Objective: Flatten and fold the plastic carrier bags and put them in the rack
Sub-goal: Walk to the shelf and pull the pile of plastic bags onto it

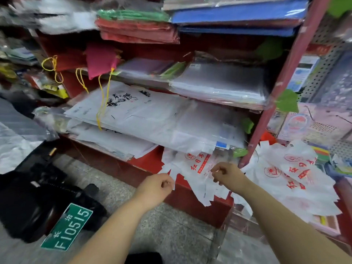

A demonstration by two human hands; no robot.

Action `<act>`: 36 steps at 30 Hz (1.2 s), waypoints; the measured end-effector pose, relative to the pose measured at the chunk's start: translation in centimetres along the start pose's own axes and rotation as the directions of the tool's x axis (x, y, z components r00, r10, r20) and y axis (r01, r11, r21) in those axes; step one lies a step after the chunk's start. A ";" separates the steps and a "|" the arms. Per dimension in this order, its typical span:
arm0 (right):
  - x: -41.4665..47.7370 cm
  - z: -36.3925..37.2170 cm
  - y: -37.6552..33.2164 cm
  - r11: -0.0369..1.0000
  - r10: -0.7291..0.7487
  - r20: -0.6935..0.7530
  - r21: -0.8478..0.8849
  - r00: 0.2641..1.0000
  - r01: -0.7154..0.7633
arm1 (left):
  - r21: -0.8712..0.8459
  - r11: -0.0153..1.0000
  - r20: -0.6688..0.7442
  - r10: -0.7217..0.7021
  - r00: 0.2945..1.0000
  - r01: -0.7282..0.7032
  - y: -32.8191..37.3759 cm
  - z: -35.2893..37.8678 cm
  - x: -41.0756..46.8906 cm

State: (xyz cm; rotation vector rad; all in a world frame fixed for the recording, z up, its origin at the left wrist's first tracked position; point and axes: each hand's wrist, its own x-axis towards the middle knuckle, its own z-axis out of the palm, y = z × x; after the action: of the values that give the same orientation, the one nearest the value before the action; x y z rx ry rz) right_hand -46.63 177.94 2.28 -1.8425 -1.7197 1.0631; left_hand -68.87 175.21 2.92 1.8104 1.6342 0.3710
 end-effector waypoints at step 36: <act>26.2 17.2 20.5 0.981 0.194 -0.464 0.097 0.864 -0.168 | 0.211 0.823 0.187 0.495 0.849 -0.527 -21.9 20.9 32.9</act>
State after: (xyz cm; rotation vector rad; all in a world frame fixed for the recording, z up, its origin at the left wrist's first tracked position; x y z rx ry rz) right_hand -47.24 196.46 -30.22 -2.0477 -1.2399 0.6350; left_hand -67.16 200.86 -33.59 2.4205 1.1228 0.2777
